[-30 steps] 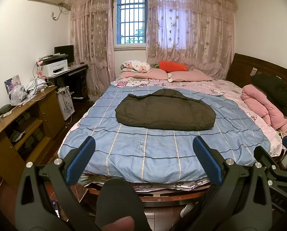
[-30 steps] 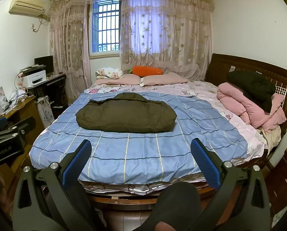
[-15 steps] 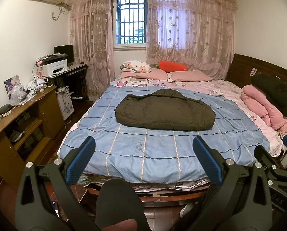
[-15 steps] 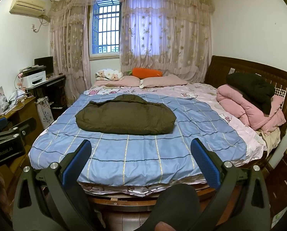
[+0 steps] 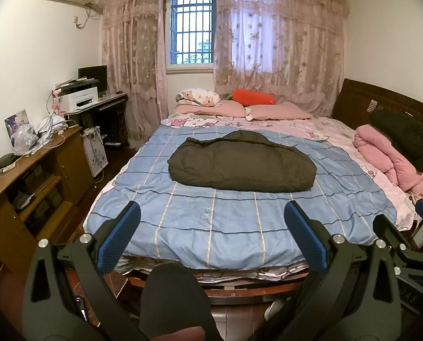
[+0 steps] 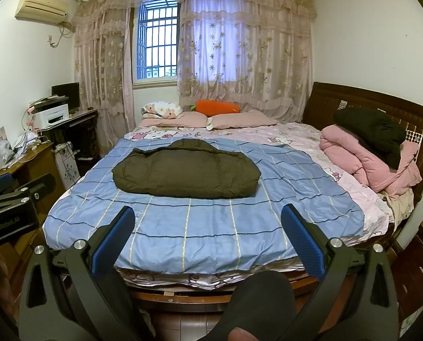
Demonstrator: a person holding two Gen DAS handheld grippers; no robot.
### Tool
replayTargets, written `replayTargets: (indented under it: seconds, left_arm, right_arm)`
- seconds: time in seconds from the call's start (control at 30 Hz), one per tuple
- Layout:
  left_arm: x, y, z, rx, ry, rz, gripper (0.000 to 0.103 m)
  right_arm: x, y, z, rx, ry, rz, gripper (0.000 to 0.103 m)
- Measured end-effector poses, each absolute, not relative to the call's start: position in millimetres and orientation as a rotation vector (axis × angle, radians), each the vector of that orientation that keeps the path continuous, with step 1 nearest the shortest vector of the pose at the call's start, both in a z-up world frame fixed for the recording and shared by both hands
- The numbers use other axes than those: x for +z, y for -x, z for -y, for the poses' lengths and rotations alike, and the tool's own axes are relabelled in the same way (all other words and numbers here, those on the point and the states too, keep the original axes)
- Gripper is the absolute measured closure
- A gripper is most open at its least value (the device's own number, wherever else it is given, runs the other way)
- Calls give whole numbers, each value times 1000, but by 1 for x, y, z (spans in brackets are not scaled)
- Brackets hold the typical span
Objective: Fold large clothes
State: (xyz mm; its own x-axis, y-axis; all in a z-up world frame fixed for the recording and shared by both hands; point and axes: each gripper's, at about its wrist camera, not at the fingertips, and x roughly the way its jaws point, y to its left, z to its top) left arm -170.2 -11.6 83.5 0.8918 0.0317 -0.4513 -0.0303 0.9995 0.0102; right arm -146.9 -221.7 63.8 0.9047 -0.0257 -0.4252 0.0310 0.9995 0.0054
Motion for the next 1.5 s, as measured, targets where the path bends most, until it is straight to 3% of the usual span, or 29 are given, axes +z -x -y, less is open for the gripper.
replayTargets:
  seconds: [1.5]
  left_arm:
    - [81,178,23,28,3,-454,2]
  right_arm:
    - [63,148,220,-30,-11,-436,1]
